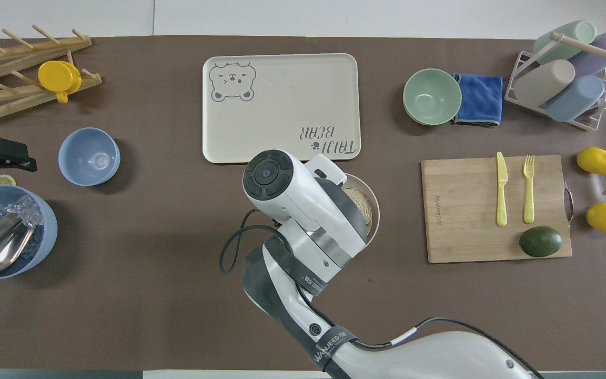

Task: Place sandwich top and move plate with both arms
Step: 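Withdraw the right gripper while the left gripper reaches the plate rim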

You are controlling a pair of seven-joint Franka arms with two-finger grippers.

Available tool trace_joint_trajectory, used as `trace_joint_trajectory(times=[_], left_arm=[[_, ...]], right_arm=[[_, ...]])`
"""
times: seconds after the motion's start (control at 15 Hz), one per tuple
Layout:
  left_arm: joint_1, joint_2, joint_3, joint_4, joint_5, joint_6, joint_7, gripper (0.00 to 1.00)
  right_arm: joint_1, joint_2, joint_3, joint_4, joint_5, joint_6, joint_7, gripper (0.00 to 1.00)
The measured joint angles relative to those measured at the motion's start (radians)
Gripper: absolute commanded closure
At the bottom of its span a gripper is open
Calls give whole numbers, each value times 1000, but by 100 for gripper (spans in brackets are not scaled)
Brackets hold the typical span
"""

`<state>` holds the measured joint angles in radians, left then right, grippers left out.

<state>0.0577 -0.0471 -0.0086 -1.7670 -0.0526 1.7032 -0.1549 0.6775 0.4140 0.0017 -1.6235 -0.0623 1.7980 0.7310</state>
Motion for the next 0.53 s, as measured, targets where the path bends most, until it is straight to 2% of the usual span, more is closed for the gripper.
trace_joint_trajectory(times=[0.27, 0.53], left_arm=[[-9, -18, -11, -47, -40, 36, 0, 0], [-63, -29, -16, -89, -133, 77, 0, 0]], right_arm=[[-75, -42, -3, 22, 30, 12, -31, 0], [-226, -136, -9, 26, 34, 3, -242, 0]])
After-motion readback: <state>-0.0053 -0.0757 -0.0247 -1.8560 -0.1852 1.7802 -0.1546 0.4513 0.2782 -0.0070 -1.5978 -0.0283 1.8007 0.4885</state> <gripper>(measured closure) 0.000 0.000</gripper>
